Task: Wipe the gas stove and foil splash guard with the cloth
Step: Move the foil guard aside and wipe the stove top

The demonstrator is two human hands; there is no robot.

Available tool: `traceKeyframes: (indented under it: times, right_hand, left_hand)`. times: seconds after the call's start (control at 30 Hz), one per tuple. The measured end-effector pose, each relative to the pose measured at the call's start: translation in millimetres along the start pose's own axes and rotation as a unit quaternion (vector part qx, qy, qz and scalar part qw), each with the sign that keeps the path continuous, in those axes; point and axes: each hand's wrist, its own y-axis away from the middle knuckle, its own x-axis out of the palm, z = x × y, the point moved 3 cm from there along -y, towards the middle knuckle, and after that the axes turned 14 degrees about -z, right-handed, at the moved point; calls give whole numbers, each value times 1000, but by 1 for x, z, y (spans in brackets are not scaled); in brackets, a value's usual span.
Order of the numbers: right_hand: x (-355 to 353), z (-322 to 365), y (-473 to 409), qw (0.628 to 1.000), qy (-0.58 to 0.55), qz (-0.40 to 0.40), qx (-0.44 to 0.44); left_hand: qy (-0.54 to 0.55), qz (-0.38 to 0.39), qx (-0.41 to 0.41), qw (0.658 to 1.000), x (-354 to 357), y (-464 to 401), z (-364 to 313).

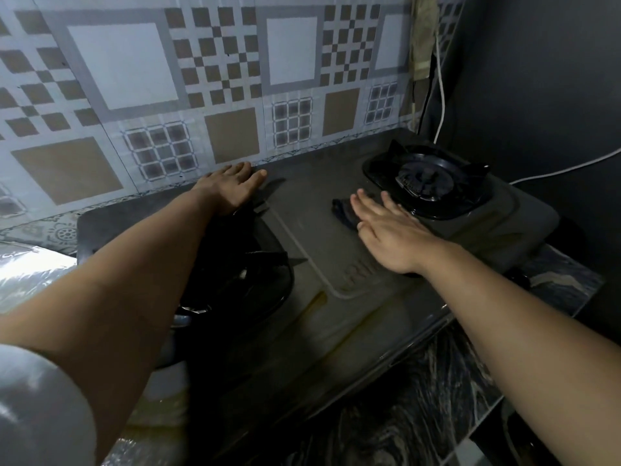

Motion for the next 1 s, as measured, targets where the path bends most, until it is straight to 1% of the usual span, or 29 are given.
traceKeyframes:
  times: [0.1, 0.2, 0.3, 0.43, 0.6, 0.73, 0.77, 0.93, 1.0]
  right_hand:
    - [1, -9, 2, 998, 0, -11, 58]
    - [3, -12, 12, 995, 1, -25, 98]
    - [2, -11, 27, 992, 7, -31, 123]
    - [2, 2, 49, 990, -1, -39, 135]
    - [4, 29, 67, 994, -7, -28, 104]
    - [8, 48, 76, 997, -10, -22, 75]
    - [9, 52, 78, 997, -16, -21, 68]
    - [11, 79, 97, 999, -47, -27, 4]
    - [12, 85, 105, 998, -48, -41, -20]
  left_hand:
    - [-6, 2, 4, 1000, 1, -2, 1]
    - [-12, 9, 7, 1000, 2, -2, 3]
    - [-4, 5, 7, 1000, 1, -1, 2]
    - [12, -3, -2, 1000, 2, -2, 4]
    - [27, 0, -1, 1000, 5, -6, 5]
    - [70, -16, -46, 996, 4, -8, 3]
    - [72, -19, -46, 996, 4, -9, 2]
    - [34, 9, -27, 999, 1, -10, 6]
    - [18, 8, -24, 1000, -5, -5, 2]
